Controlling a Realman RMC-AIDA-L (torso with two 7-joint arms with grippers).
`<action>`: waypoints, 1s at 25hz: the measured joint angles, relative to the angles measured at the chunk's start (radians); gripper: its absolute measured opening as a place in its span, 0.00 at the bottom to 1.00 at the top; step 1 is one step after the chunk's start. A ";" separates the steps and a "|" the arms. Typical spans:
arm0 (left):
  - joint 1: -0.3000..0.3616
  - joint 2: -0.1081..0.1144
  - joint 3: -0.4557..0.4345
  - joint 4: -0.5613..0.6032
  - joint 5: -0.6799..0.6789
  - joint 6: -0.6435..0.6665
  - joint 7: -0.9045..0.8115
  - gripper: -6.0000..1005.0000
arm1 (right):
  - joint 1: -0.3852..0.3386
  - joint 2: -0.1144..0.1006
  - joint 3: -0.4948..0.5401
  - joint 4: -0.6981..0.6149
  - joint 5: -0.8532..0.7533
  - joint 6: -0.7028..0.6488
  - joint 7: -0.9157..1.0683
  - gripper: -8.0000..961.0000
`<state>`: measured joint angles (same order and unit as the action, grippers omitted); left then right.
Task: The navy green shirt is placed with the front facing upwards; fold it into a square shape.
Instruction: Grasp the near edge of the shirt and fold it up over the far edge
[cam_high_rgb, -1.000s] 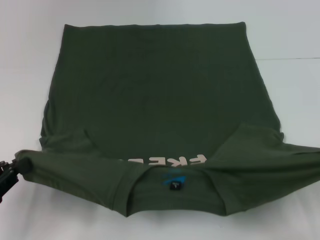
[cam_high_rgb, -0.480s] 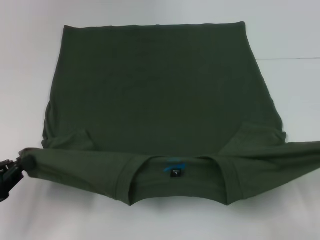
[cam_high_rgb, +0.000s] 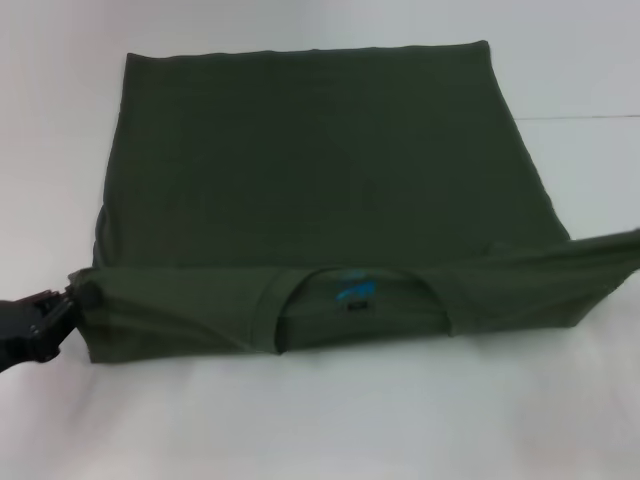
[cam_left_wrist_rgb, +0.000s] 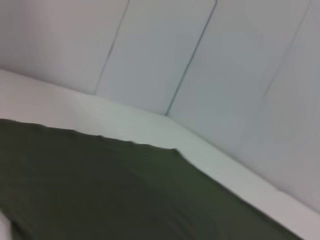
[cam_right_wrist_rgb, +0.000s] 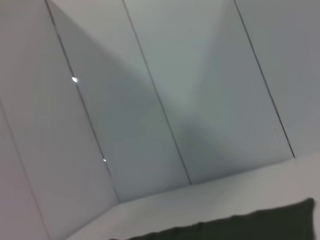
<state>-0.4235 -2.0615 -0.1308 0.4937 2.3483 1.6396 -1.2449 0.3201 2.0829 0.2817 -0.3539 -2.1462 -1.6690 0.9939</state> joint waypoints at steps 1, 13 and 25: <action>-0.020 -0.001 -0.001 -0.022 0.000 -0.056 0.011 0.06 | 0.014 0.000 -0.002 0.002 0.000 0.025 0.009 0.05; -0.133 -0.011 0.001 -0.067 -0.068 -0.260 0.075 0.05 | 0.170 0.001 -0.003 0.031 0.000 0.272 0.021 0.05; -0.273 -0.032 0.004 -0.094 -0.119 -0.540 0.123 0.05 | 0.335 -0.011 -0.019 0.033 0.039 0.528 0.036 0.05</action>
<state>-0.6969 -2.0934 -0.1268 0.3997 2.2291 1.0997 -1.1215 0.6553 2.0714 0.2632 -0.3206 -2.1071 -1.1413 1.0300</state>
